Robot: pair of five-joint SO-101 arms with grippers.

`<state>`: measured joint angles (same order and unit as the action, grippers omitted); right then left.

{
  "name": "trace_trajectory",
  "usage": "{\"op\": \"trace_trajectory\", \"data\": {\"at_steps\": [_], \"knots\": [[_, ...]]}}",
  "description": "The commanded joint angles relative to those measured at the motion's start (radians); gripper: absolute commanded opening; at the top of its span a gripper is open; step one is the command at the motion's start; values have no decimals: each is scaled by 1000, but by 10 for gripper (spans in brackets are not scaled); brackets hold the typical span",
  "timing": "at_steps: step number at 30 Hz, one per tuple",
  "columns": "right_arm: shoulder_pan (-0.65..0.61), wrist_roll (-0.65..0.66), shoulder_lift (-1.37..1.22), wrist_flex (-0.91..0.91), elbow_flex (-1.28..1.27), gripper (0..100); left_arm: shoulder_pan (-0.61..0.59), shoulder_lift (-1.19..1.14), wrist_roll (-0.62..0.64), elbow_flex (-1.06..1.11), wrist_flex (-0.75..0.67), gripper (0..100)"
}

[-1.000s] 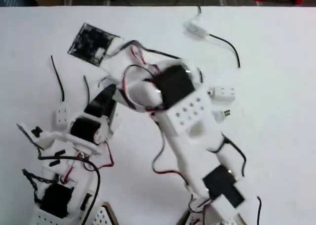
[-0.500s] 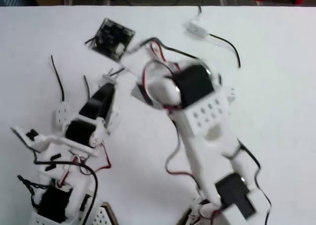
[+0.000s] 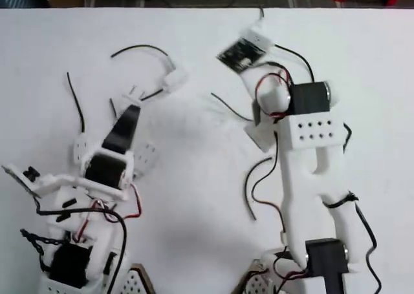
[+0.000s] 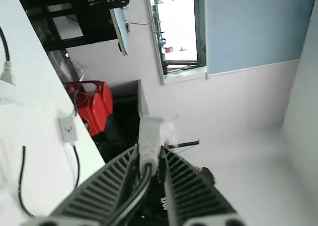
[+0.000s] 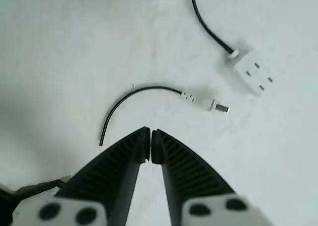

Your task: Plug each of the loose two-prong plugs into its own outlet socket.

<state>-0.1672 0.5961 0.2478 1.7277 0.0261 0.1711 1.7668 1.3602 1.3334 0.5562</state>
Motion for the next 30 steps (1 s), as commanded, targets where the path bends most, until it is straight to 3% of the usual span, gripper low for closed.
{"op": "trace_trajectory", "data": {"at_steps": [1,6,8,12,15,19,23,30], "knots": [[59,5,33,-8,-87,20,-33,-180,-43,-112,-18,27],[74,5,33,-10,-190,21,-107,-607,-48,-382,89,27],[74,5,33,-16,-235,21,-131,-768,-68,-523,198,27],[74,3,33,-96,-347,21,-143,-1066,-267,-818,514,27],[74,3,33,-182,-443,21,-148,-1256,-315,-948,663,27],[70,3,33,-294,-571,20,-182,-1443,-302,-987,671,27],[65,3,35,-415,-687,20,-177,-1561,-143,-991,654,27],[65,-98,35,-581,-796,20,-163,-1610,-40,-991,663,27]]}}
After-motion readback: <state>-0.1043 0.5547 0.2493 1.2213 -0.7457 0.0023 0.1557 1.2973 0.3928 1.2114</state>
